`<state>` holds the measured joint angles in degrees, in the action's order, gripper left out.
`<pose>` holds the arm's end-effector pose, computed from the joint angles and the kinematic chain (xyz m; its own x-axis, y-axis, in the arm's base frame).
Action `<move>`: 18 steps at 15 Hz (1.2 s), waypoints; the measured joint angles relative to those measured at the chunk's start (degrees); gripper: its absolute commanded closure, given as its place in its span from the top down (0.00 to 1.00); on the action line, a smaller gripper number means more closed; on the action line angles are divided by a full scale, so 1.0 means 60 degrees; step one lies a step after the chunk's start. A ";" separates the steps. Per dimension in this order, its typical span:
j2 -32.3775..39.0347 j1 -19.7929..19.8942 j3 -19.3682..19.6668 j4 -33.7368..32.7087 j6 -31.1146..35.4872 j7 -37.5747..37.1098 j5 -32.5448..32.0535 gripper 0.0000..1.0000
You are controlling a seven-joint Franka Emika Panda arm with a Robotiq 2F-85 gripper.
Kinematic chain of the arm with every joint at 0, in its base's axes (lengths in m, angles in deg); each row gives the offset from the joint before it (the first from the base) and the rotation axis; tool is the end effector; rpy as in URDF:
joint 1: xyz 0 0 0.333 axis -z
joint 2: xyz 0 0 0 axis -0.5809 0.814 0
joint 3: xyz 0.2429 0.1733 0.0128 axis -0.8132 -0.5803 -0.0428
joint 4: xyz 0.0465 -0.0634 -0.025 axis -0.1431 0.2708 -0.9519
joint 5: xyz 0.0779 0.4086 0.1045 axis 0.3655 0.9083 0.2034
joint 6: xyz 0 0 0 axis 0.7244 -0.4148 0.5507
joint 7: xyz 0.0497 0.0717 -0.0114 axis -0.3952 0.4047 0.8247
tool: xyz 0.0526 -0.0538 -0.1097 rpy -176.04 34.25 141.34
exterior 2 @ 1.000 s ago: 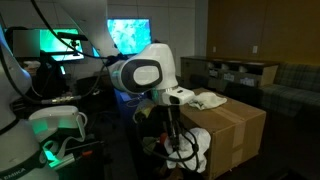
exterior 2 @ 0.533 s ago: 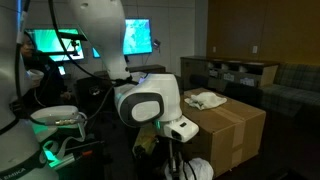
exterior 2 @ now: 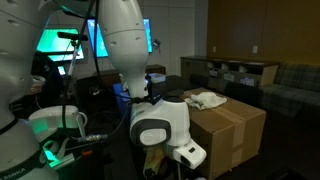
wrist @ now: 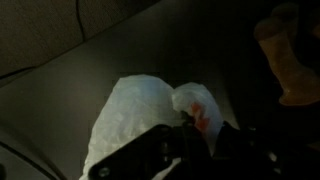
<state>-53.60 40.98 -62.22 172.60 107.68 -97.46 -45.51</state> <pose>0.4425 -0.1386 0.0012 0.9030 -0.4259 0.0569 -0.4296 -0.8982 0.0936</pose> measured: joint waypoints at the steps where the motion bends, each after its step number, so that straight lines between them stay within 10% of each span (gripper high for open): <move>1: 0.0236 0.0053 -0.0060 -0.0192 0.0000 0.0125 0.0138 0.03; 8: 0.1258 0.0492 -0.0368 -0.1086 0.0000 0.0642 0.0548 0.04; 9: 0.1345 0.0532 -0.0384 -0.1168 0.0000 0.0683 0.0569 0.32; 18: 0.1594 0.0853 -0.0496 -0.1566 -0.0005 0.1018 0.0594 0.93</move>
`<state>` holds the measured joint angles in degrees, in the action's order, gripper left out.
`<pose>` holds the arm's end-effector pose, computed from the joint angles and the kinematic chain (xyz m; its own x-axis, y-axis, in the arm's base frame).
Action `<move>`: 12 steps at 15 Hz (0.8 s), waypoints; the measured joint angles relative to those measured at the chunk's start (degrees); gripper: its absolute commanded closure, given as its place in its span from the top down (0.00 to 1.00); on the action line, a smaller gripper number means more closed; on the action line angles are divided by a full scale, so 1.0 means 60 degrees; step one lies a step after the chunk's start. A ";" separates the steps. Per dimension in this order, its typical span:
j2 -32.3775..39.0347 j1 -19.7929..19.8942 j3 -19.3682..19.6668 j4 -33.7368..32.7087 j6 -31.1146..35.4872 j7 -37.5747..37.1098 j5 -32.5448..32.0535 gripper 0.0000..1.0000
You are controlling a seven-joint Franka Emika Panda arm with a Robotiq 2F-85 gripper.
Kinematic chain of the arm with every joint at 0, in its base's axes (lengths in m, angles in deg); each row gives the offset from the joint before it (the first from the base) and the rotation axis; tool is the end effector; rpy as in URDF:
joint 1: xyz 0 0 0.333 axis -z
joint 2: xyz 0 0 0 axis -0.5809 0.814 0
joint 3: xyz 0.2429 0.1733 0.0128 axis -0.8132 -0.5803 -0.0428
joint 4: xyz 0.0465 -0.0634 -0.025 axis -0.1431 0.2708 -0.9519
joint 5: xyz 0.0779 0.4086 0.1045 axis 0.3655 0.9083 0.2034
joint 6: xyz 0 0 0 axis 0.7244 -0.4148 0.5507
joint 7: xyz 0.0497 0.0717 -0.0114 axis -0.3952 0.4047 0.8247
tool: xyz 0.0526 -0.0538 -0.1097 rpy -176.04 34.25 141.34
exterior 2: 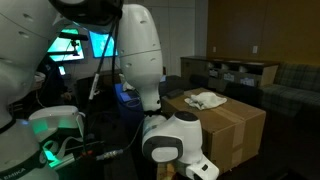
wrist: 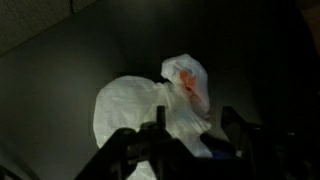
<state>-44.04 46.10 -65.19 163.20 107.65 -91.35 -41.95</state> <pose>0.4633 -0.1649 -0.0425 0.9079 -0.4169 0.0432 -0.4191 -0.9045 0.0792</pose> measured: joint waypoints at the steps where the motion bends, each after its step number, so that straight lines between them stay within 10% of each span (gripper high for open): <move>1: -0.0008 0.0001 0.0000 -0.0042 0.0000 0.0002 0.0000 0.99; 12: -0.0059 0.0215 -0.0525 -0.1048 -0.0348 0.0137 0.0337 1.00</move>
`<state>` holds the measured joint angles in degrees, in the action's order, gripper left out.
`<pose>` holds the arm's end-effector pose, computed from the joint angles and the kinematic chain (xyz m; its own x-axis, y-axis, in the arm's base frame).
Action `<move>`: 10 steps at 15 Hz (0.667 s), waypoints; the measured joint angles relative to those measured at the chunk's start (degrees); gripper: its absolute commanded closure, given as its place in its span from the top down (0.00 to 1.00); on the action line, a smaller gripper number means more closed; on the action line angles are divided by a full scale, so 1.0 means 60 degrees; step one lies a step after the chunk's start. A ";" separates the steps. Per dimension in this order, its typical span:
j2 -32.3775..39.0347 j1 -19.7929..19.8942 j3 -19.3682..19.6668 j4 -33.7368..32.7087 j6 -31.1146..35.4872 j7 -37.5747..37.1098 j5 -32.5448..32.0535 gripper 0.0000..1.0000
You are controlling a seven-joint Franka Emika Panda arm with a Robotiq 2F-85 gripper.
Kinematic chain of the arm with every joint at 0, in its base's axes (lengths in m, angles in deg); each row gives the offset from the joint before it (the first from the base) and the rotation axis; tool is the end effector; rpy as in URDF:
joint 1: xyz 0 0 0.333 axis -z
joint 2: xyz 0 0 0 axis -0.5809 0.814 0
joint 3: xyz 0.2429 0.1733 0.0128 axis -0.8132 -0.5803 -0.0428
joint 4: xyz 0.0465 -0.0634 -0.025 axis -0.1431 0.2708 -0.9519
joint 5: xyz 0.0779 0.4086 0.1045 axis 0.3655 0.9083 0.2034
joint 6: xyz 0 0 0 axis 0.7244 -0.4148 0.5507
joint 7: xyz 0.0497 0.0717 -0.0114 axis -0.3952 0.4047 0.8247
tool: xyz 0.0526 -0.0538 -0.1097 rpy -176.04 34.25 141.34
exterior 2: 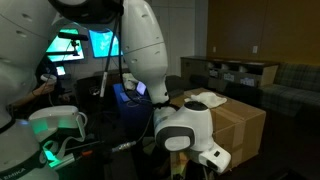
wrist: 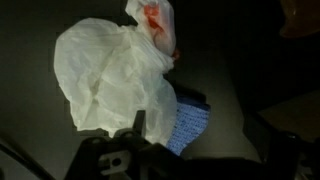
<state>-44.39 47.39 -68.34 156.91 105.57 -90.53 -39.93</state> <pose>0.5219 -0.1580 -0.0173 0.9020 -0.4167 0.1128 -0.4216 -0.9065 0.0226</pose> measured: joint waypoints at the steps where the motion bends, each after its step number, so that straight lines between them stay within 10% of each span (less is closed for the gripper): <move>1: 0.0064 0.0072 -0.0092 -0.0200 -0.0109 0.0088 0.0000 1.00; 10: 0.1025 0.0629 -0.0550 -0.1785 -0.0854 0.0969 0.0000 1.00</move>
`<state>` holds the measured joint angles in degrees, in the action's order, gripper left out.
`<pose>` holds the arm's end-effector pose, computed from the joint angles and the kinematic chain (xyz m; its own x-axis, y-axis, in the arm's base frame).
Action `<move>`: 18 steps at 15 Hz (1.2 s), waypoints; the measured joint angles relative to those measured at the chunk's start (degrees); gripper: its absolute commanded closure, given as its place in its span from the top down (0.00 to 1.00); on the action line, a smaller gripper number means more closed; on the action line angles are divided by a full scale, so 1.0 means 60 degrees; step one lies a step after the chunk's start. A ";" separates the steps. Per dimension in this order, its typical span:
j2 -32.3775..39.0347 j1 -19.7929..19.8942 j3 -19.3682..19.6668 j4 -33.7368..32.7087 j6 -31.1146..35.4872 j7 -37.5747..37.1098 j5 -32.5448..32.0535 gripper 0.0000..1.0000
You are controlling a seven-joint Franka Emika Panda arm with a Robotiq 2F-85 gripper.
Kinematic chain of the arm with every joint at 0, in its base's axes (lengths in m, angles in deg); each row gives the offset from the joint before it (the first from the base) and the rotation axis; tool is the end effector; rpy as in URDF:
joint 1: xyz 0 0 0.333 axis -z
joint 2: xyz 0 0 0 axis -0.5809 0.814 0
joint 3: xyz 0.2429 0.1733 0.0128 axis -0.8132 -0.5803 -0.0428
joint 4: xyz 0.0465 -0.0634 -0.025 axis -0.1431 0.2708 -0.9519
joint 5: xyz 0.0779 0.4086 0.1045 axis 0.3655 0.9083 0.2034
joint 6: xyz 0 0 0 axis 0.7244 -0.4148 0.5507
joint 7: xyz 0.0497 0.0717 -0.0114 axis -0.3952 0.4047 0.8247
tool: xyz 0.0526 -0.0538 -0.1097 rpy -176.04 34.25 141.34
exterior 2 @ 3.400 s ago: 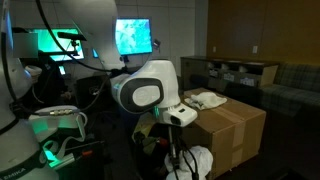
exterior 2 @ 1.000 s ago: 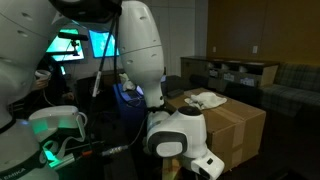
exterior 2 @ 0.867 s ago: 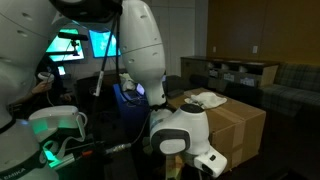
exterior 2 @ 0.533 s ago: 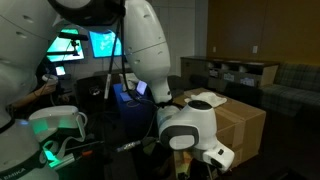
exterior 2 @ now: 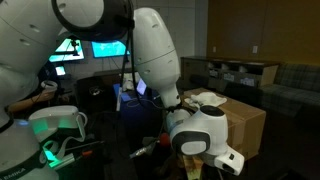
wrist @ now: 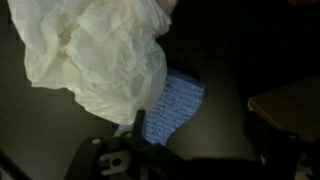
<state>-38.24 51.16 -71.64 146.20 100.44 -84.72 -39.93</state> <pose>0.5649 -0.1689 -0.0333 0.9326 -0.3480 0.0958 -0.3489 -0.9371 -0.0071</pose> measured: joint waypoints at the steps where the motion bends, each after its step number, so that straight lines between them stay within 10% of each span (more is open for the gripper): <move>1: 0.0144 0.0057 -0.0002 -0.0139 -0.0064 0.0071 0.0000 1.00; 18: 0.2139 0.1251 -0.0723 -0.2678 -0.0889 0.0875 0.0043 1.00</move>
<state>-25.41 58.67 -75.98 130.13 95.11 -79.47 -39.68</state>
